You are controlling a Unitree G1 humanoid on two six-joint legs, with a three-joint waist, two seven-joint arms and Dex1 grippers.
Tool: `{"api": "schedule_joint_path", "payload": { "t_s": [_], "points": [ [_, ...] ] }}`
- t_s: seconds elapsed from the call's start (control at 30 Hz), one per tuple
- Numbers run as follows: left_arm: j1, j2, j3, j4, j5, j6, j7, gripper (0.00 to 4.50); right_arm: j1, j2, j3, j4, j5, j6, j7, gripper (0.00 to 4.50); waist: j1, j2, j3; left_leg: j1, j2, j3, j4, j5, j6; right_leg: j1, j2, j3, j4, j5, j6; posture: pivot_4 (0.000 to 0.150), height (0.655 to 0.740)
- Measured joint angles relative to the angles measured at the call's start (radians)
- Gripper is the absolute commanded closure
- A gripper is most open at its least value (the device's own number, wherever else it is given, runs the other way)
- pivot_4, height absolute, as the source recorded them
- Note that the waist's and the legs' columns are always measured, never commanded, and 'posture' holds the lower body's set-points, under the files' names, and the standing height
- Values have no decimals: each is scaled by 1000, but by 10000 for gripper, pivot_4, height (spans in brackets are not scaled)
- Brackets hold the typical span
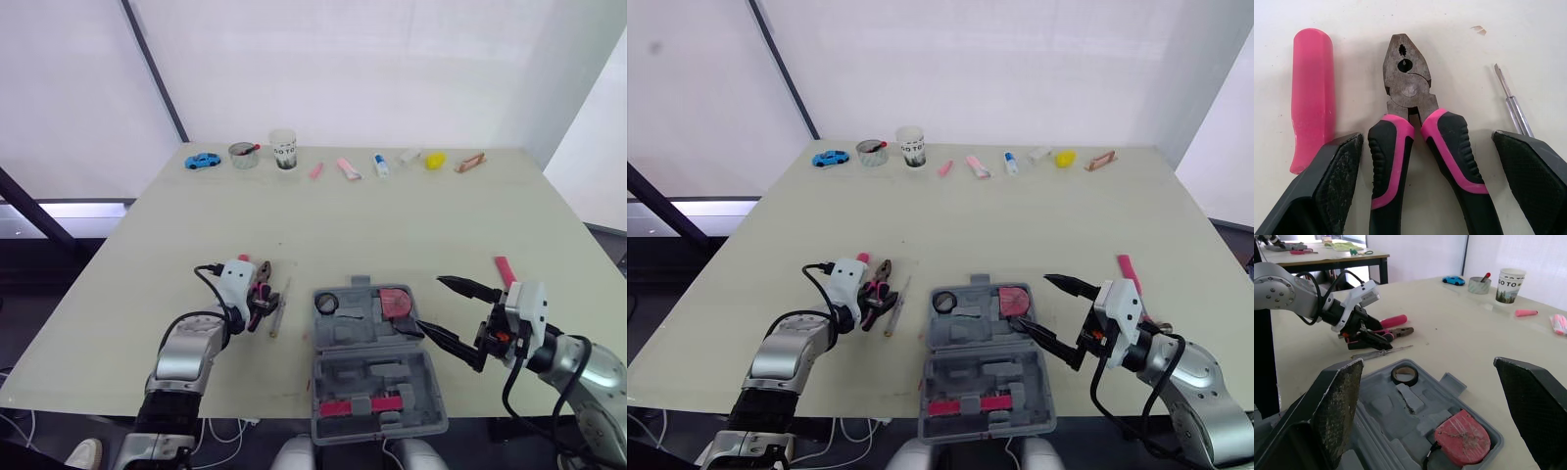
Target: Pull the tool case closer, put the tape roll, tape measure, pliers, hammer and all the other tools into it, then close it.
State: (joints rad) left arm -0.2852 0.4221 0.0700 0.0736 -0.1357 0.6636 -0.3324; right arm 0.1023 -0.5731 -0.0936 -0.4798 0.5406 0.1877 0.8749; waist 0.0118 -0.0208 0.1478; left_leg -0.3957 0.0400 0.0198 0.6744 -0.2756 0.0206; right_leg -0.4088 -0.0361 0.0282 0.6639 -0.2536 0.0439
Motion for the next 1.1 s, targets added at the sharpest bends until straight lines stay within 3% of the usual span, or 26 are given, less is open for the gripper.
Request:
{"api": "schedule_joint_path", "payload": {
  "t_s": [0.73,0.87,1.1],
  "points": [
    [3,-21,7,-3,-5,4,36,0,-1,-53,8,13,15,-32,142,116,0,0,0,0,0,0,1,0,0,0,0,0,1,0,0,1500,7400],
    [3,-25,10,-3,-3,0,63,15695,-1,-49,9,18,8,-39,141,0,-1,0,0,0,0,0,1,0,0,0,0,0,1,0,0,1500,7400],
    [2,-44,32,-2,-5,-3,99,15695,1,-47,9,18,3,-40,137,0,-1,0,0,0,0,0,1,0,0,0,0,0,1,0,0,1500,7400]
  ]
}}
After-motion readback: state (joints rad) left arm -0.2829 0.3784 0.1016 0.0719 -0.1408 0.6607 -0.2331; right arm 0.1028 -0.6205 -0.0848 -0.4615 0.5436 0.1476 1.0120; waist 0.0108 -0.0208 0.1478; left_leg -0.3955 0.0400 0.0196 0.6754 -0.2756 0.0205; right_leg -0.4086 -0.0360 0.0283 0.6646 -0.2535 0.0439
